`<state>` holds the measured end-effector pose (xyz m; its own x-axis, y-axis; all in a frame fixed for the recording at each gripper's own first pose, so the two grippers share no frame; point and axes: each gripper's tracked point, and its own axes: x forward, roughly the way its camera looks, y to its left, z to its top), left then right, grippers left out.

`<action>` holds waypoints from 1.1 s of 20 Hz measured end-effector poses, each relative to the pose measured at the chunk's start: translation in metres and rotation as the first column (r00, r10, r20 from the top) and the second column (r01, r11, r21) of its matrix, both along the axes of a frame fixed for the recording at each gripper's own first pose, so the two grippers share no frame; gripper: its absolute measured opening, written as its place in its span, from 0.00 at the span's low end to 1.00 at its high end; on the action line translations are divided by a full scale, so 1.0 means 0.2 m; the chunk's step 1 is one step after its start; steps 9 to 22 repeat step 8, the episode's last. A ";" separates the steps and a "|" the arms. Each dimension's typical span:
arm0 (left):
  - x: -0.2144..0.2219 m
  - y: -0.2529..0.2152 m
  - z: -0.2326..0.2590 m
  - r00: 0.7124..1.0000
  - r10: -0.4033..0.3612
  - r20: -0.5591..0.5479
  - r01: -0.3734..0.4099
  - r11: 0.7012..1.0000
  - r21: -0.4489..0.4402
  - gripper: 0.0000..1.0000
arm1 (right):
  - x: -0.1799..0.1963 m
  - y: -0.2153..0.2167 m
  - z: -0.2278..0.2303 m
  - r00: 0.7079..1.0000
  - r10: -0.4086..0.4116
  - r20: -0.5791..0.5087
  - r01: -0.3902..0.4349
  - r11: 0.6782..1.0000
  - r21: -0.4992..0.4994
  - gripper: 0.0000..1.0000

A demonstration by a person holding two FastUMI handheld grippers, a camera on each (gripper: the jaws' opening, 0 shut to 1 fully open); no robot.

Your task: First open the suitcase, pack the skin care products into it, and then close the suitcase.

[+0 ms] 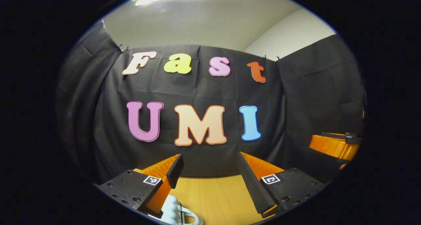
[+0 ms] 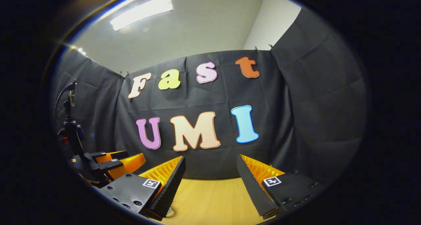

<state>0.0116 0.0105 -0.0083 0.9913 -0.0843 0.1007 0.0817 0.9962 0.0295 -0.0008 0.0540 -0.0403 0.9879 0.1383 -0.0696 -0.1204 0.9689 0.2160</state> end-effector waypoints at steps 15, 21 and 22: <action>-0.06 0.06 0.11 0.996 -0.042 0.078 0.039 0.999 0.035 0.96 | -0.06 0.11 0.07 0.999 -0.033 0.023 0.033 0.999 -0.027 0.97; -0.06 0.06 0.11 0.996 -0.042 0.078 0.039 0.999 0.035 0.96 | -0.06 0.11 0.07 0.999 -0.033 0.023 0.033 0.999 -0.027 0.97; -0.06 0.06 0.11 0.996 -0.042 0.078 0.039 0.999 0.035 0.96 | -0.06 0.11 0.07 0.999 -0.033 0.023 0.033 0.999 -0.027 0.97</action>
